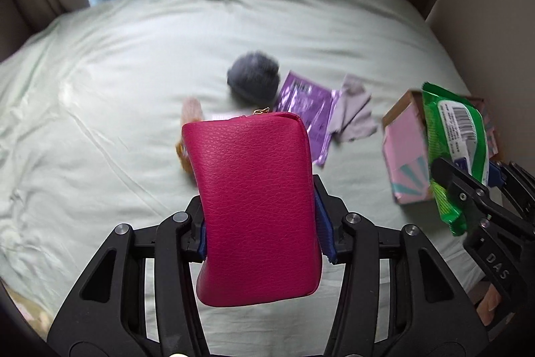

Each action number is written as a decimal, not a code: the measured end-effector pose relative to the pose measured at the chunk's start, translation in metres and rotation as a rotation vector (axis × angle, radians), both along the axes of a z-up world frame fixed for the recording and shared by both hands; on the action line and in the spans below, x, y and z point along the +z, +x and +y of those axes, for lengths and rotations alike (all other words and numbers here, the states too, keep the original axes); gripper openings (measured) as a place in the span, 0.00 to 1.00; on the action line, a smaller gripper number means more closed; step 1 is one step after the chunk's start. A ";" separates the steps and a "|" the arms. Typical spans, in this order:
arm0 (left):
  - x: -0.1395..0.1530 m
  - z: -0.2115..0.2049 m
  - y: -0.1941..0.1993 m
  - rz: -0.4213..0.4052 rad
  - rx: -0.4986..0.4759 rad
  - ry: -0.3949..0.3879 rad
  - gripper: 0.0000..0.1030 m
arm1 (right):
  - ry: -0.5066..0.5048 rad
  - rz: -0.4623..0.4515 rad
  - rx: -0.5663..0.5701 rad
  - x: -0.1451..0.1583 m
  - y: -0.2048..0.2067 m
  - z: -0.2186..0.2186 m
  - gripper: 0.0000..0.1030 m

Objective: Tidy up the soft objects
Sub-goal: 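Carry both items over the cardboard box and open both tools to drop them, then lift both tools away from the box back toward the remaining items, then grasp the brown teddy sock with the left tool while the right tool grasps the black cloth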

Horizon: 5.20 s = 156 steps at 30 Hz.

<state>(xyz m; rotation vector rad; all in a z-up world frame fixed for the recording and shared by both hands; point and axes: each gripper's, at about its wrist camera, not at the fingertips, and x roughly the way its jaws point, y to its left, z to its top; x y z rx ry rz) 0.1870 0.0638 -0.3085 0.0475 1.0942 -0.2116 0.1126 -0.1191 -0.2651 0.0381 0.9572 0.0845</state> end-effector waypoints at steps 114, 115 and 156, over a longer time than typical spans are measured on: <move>0.135 0.081 -0.032 -0.175 0.059 0.034 1.00 | 0.061 -0.114 -0.016 0.138 -0.024 0.013 1.00; 0.128 0.085 -0.027 -0.169 0.053 0.029 1.00 | 0.068 -0.108 -0.015 0.131 -0.023 0.020 1.00; -0.190 0.091 0.146 0.235 -0.030 -0.023 0.61 | 0.174 0.222 0.157 -0.191 0.085 0.146 0.54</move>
